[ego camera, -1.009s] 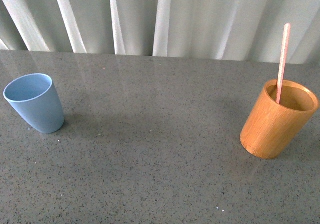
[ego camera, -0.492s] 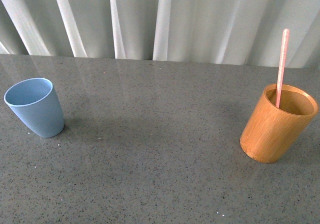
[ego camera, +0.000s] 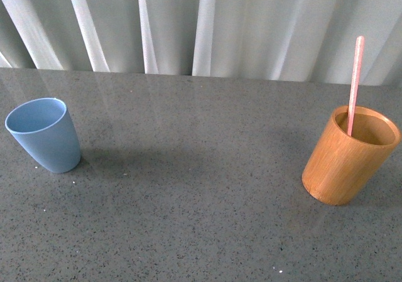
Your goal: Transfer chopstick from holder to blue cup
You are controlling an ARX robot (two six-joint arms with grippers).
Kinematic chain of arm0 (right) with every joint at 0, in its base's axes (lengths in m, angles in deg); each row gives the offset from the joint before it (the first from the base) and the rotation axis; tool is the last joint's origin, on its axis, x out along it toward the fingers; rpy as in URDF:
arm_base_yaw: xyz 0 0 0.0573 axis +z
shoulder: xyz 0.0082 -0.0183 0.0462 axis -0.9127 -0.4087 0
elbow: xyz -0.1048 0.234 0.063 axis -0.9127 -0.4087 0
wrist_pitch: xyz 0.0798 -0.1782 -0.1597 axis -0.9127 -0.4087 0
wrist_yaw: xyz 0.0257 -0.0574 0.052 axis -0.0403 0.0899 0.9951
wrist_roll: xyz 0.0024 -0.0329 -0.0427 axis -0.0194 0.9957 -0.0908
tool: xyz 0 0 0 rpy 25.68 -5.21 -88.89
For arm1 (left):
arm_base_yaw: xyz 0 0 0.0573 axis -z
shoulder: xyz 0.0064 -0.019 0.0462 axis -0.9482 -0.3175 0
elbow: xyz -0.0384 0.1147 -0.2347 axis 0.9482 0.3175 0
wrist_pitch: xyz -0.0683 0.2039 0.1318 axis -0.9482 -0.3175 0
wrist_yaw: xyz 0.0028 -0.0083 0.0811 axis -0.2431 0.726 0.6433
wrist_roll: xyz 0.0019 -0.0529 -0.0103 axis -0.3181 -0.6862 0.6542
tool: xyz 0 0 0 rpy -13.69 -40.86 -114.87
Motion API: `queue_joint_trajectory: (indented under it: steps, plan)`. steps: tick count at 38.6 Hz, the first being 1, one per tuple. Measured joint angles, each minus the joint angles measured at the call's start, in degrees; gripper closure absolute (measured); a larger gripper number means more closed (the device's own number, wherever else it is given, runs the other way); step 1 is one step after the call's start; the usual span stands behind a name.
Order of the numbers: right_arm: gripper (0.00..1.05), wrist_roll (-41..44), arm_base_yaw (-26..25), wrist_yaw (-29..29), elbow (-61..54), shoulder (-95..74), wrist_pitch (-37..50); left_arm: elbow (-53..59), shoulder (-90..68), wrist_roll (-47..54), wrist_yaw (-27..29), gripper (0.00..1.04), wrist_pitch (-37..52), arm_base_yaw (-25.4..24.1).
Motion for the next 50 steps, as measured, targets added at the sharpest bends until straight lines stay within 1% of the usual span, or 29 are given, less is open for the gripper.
queue_joint_trajectory:
  steps: [11, 17, 23, 27, 43, 50]
  plan:
    - [0.1, 0.0, 0.0, 0.0, 0.0, 0.0, 0.0, -16.6, -17.6, 1.8, -2.8, 0.07, -4.0, 4.1]
    - [0.1, 0.0, 0.0, 0.0, 0.0, 0.0, 0.0, -22.1, -24.4, 1.8, -1.9, 0.07, -6.1, 6.8]
    - [0.1, 0.0, 0.0, 0.0, 0.0, 0.0, 0.0, -25.5, -30.6, 2.3, 0.9, 0.07, -6.5, 8.5]
    - [0.1, 0.0, 0.0, 0.0, 0.0, 0.0, 0.0, -26.8, -33.8, 2.4, 1.3, 0.07, -6.4, 9.0]
    - [0.1, 0.0, 0.0, 0.0, 0.0, 0.0, 0.0, -32.2, -43.2, 2.6, 4.5, 0.07, -5.5, 10.0]
    - [0.1, 0.0, 0.0, 0.0, 0.0, 0.0, 0.0, -33.2, -45.8, 2.9, 6.0, 0.07, -4.9, 9.5]
